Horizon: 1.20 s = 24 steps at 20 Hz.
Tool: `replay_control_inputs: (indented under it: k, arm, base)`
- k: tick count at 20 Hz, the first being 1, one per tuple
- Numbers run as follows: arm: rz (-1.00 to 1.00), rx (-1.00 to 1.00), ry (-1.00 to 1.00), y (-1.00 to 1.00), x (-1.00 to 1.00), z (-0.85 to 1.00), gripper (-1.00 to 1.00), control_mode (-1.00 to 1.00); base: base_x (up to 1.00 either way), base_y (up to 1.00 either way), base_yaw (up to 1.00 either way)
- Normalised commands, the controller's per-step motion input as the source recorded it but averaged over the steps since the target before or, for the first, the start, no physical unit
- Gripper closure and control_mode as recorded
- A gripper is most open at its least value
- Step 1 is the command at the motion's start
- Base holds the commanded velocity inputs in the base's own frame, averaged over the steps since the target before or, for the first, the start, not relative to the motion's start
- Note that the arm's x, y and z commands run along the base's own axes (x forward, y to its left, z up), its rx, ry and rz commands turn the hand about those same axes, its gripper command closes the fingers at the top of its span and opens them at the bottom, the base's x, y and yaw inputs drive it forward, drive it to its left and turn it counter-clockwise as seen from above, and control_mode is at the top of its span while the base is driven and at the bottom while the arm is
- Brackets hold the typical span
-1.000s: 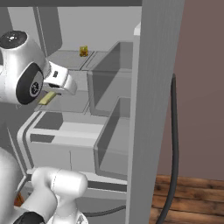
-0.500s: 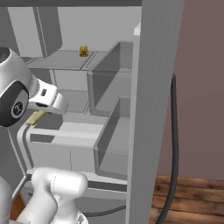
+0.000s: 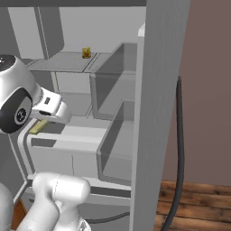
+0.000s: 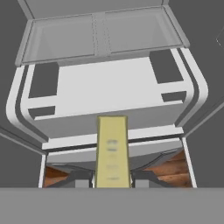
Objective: Retrieve the butter from the fridge and place it on a plate on the dining table. Then retrieve the butter knife by the fridge and place it near the plate.
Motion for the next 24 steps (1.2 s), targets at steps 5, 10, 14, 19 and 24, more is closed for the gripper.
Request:
replay_control_inputs:
  k: [5, 10, 14, 19, 24]
  arm:
    - [0.0, 0.0, 0.0, 0.0, -0.05, 0.0, 1.0, -1.0]
    - [0.0, 0.0, 0.0, 0.0, -0.07, -0.01, 1.0, 1.0]
    - [0.0, 0.0, 0.0, 0.0, 0.0, 0.0, 1.0, 1.0]
    - [0.0, 0.0, 0.0, 0.0, 0.0, 0.0, 1.0, 1.0]
    - [0.0, 0.0, 0.0, 0.0, 0.0, 0.0, 1.0, 1.0]
  base:
    - [0.0, 0.0, 0.0]
    - [-0.55, 0.0, -0.01]
    - [-0.91, 0.0, -0.01]
    - [-0.99, 0.0, 0.0]
    - [-0.98, 0.02, 0.0]
